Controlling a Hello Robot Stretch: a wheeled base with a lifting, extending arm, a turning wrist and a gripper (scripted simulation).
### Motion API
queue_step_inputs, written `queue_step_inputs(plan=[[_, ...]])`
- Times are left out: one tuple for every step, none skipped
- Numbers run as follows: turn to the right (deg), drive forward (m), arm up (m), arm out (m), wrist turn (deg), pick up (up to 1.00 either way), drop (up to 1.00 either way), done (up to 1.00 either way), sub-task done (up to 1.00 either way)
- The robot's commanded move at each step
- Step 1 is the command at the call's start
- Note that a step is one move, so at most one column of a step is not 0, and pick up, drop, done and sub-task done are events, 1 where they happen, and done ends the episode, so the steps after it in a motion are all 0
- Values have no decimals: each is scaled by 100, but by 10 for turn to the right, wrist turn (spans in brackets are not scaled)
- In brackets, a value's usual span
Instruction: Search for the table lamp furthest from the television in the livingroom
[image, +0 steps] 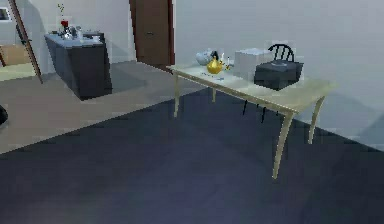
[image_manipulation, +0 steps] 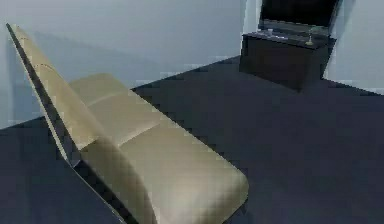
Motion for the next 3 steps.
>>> queue_step_inputs(plan=[[0, 100, 0, 0, 0, 0, 0, 0, 0], [0, 75, 0, 0, 0, 0, 0, 0, 0], [0, 0, 0, 0, 0, 0, 0, 100, 0]])
